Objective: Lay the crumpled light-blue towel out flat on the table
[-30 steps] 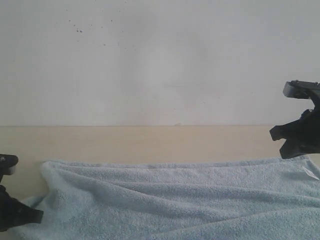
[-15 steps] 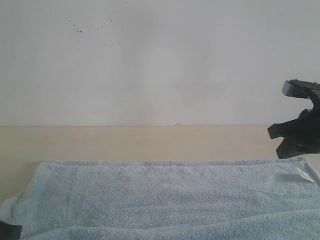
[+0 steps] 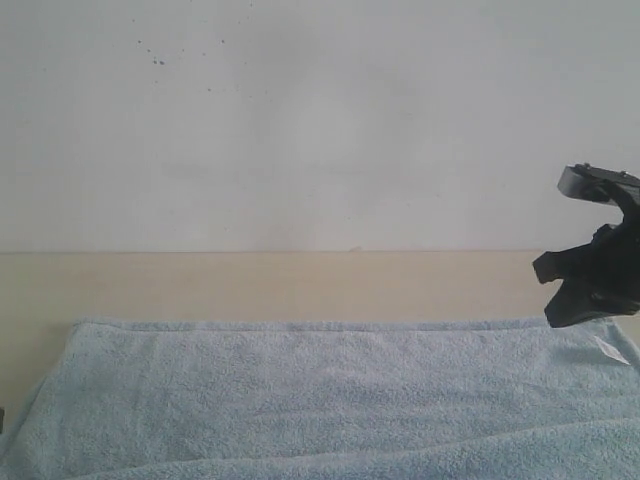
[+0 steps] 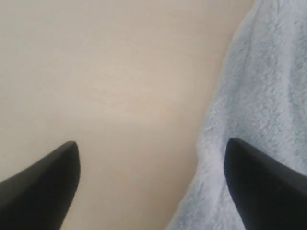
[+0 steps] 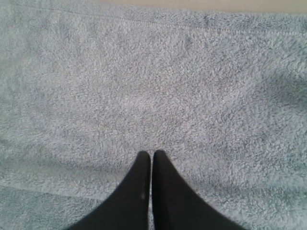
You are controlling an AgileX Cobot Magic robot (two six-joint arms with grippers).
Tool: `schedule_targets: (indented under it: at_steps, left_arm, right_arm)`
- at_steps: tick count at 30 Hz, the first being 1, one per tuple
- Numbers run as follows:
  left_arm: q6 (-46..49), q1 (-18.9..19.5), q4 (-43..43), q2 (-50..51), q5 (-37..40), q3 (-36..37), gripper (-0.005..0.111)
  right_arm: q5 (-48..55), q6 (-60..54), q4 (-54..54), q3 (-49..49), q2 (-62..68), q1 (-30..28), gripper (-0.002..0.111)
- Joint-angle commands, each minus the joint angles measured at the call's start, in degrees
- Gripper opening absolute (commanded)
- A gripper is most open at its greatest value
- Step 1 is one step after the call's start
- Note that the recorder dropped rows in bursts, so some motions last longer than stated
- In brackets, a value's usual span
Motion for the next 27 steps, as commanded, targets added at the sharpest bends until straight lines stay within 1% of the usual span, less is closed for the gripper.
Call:
schedule_targets:
  at_steps: [1,5,8,10,11,12,13,14,17,18,22,27]
  left_arm:
    - [1.8,0.0,-0.4,0.6,1.7,-5.7,0.076]
    - [3.8,0.0,3.3,4.2,2.0,-13.1,0.076]
    - [6.5,0.0,3.7,9.0,0.8,-18.7,0.075]
    - [7.0,0.0,5.1,12.4,0.4,-22.1,0.074]
    - [7.0,0.0,5.8,14.1,0.4,-23.9,0.070]
    - [7.0,0.0,6.2,15.4,0.6,-25.5,0.065]
    - [7.0,0.0,6.2,16.9,0.6,-27.0,0.057]
    - [7.0,0.0,6.2,18.2,1.1,-28.4,0.046]
    - [7.0,0.0,7.5,21.0,3.7,-31.3,0.004]
    - [7.1,0.0,7.7,21.8,4.4,-32.0,0.006]
    - [7.3,0.0,7.8,24.6,7.3,-33.5,0.006]
    - [7.3,0.0,10.1,28.4,7.9,-33.9,0.006]
  right_arm:
    - [-0.2,-2.3,2.5,0.1,-0.5,0.1,0.001]
    - [0.7,-2.7,3.1,0.1,-0.5,0.1,0.001]
    - [0.9,-2.7,3.0,0.1,-0.5,0.1,0.001]
    - [0.9,-2.7,3.0,0.1,-0.5,0.1,0.001]
    - [0.9,-2.7,3.0,0.1,-0.5,0.1,0.001]
    - [0.7,-2.7,3.0,0.1,-0.5,0.1,0.001]
    - [0.5,-2.7,3.0,0.1,-0.5,0.1,0.001]
    - [0.2,-3.0,3.0,0.1,-0.5,0.1,0.001]
    - [-0.9,-3.3,3.0,0.1,-0.5,0.1,0.001]
    - [-1.4,-3.4,3.0,0.1,-0.5,0.1,0.001]
    - [-2.7,-3.8,3.1,0.1,-0.5,0.1,0.001]
    - [-3.1,-4.0,3.1,0.1,-0.5,0.1,0.001]
